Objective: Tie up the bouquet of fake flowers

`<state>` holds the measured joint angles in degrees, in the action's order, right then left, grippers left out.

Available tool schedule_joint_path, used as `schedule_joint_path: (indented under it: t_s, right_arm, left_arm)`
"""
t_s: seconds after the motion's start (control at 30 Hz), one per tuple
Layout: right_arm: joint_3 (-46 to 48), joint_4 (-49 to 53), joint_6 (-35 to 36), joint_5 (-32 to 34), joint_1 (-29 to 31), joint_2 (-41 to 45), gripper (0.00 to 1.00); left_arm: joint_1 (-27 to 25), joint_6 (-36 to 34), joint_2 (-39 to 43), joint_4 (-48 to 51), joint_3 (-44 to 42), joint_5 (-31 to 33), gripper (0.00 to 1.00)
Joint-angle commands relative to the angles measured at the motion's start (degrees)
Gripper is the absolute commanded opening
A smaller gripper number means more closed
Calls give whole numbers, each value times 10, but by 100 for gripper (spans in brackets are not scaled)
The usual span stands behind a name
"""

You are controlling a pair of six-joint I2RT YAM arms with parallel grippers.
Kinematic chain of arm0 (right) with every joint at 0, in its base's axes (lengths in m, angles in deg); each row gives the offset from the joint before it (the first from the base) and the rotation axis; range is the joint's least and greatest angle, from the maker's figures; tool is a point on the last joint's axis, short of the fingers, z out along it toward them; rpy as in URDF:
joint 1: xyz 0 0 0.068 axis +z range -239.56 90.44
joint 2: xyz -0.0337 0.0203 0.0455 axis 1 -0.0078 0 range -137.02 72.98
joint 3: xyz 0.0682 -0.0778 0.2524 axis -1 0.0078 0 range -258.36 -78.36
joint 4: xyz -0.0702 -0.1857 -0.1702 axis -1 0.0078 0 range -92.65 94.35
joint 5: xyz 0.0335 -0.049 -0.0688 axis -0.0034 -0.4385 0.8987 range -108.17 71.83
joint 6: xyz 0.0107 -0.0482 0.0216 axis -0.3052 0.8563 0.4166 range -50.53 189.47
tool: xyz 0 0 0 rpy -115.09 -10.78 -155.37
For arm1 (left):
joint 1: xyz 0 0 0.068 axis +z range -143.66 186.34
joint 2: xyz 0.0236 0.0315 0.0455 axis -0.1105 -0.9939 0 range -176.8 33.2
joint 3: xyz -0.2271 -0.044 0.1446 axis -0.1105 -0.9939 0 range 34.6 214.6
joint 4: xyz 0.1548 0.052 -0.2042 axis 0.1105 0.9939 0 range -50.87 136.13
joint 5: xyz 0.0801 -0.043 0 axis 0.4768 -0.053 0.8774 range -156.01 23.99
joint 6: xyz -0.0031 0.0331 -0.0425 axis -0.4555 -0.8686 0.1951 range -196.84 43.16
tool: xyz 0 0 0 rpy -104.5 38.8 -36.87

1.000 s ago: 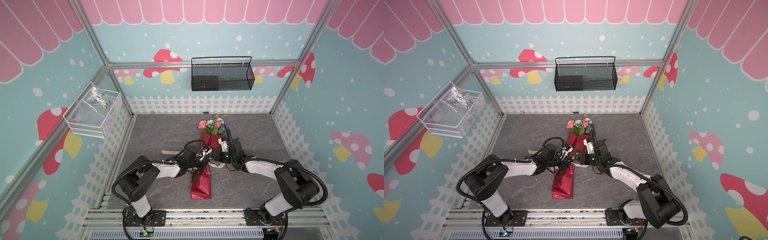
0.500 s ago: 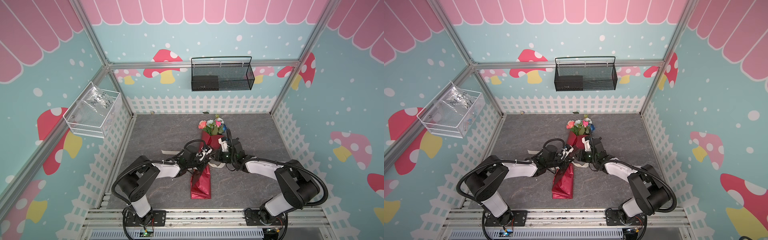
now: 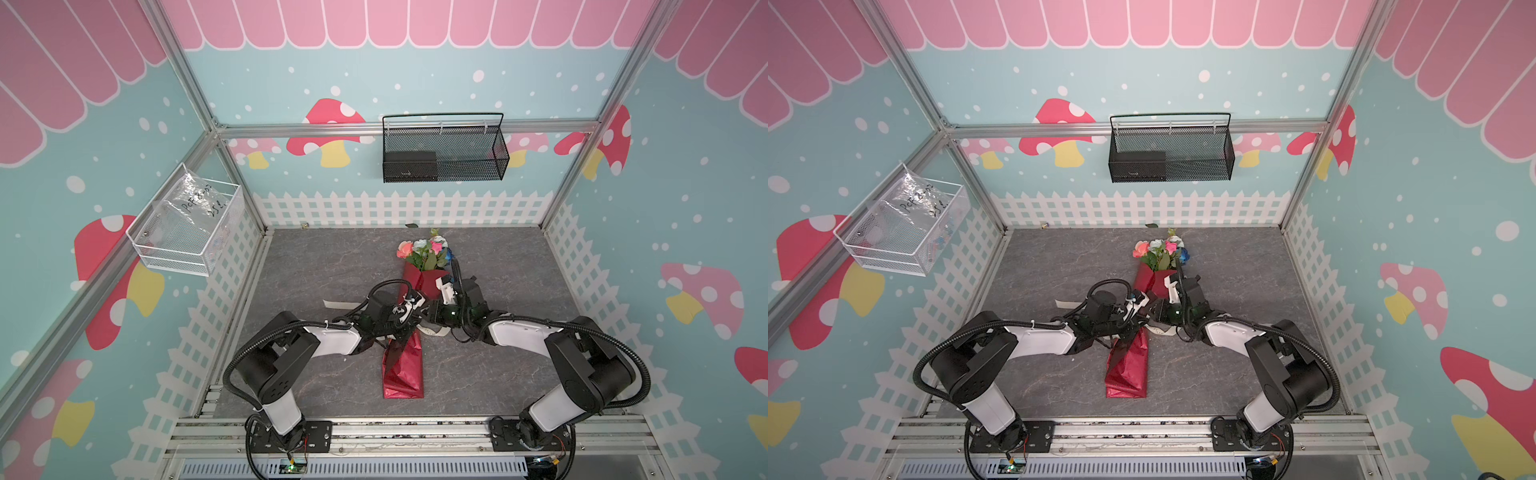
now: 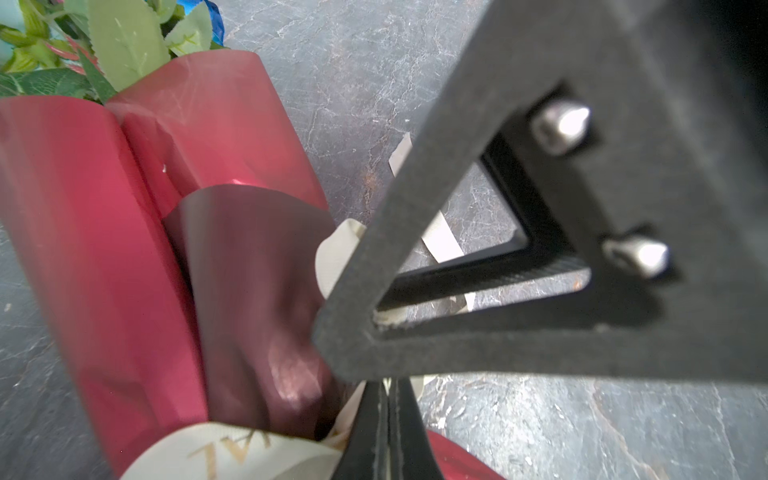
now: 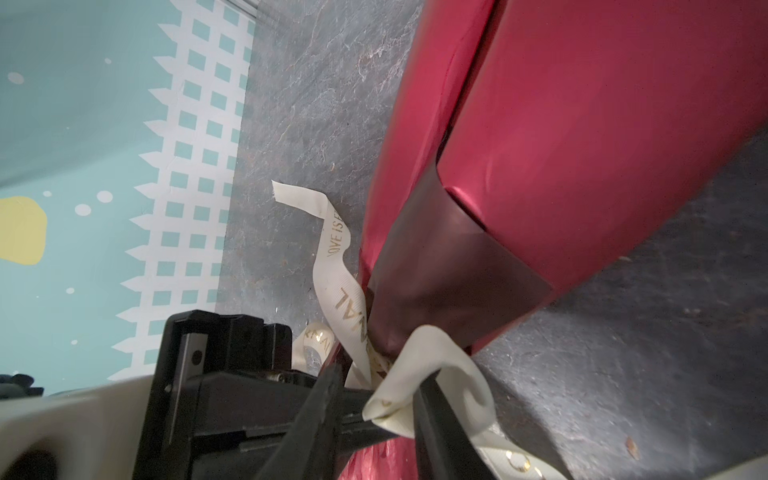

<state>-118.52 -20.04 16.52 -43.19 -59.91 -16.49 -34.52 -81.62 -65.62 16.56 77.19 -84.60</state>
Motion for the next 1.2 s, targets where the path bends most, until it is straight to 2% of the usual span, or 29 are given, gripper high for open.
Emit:
schedule_joint_path:
  t_s: [0.0, 0.67, 0.93, 1.07, 1.17]
  right_arm:
    - [-15, -12, -6, 5, 3, -14, 35]
    - [-29, 0, 13, 12, 19, -36, 37]
    - [-11, 8, 21, 24, 19, -22, 2]
    - [-5, -11, 24, 39, 19, -23, 0]
    - [-3, -21, 23, 41, 19, -22, 0]
  left_arm:
    - [-6, -16, -5, -5, 13, 2, 0]
    - [-11, -21, -19, 16, 30, -7, 0]
    - [-11, -4, -11, 4, 22, 6, 2]
    - [-10, 29, 6, -14, 7, 15, 11]
    - [-4, 61, 40, -33, -21, 20, 28]
